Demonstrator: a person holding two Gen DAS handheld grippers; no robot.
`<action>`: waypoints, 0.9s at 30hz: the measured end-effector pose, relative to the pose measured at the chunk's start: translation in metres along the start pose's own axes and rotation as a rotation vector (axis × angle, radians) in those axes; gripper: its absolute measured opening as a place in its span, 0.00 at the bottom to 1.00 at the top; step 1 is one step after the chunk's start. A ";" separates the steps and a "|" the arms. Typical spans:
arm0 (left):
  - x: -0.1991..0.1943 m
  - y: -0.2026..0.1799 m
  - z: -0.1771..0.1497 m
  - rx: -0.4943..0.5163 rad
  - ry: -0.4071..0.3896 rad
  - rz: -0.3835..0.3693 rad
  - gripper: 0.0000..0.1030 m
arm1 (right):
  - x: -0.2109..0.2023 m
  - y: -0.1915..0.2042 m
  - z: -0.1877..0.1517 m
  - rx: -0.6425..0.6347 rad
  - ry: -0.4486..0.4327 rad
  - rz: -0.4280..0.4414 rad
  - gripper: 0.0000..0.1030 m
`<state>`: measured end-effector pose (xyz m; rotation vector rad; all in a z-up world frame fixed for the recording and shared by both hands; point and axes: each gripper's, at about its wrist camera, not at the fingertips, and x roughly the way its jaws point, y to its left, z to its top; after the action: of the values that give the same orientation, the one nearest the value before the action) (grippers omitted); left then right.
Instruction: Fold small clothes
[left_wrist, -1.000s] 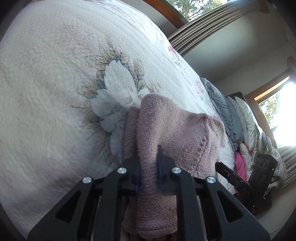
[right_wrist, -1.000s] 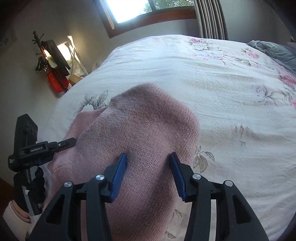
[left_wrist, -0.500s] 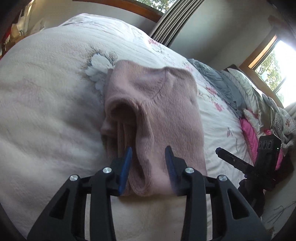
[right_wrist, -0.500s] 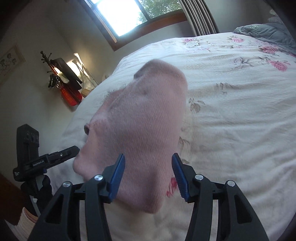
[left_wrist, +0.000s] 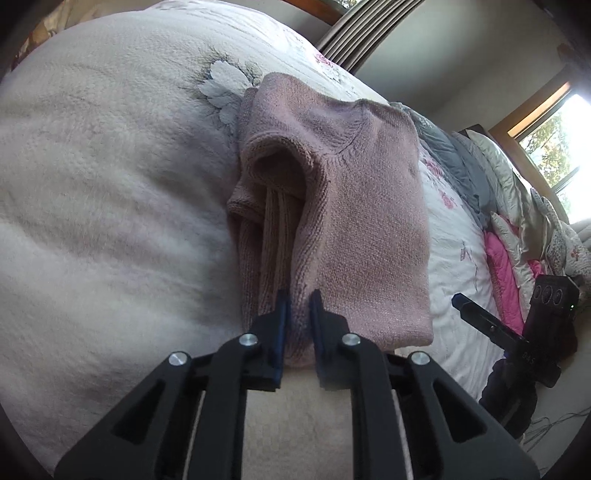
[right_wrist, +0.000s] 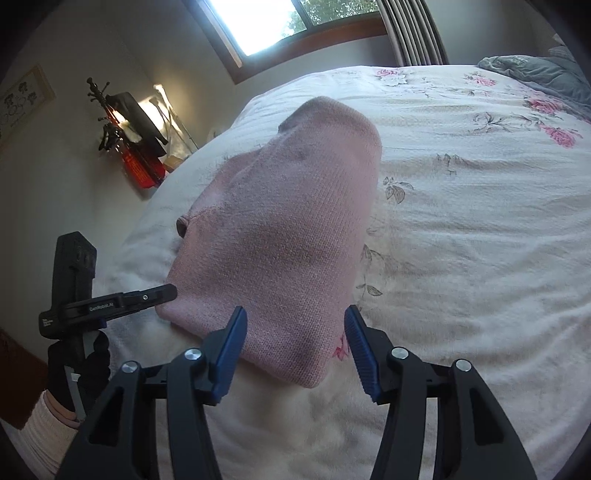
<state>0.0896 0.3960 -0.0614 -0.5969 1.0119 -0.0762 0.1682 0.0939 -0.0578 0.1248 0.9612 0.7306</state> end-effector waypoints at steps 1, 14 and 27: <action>-0.007 -0.003 0.006 0.001 -0.025 0.015 0.38 | -0.002 -0.002 0.004 0.011 -0.006 0.009 0.67; 0.024 0.009 0.108 -0.003 0.010 0.080 0.74 | 0.028 -0.050 0.059 0.144 0.029 0.147 0.78; 0.088 0.027 0.114 -0.039 0.147 -0.192 0.74 | 0.110 -0.077 0.073 0.305 0.153 0.336 0.87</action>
<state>0.2242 0.4386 -0.0990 -0.7313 1.0983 -0.2735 0.3041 0.1195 -0.1236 0.5131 1.2107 0.9065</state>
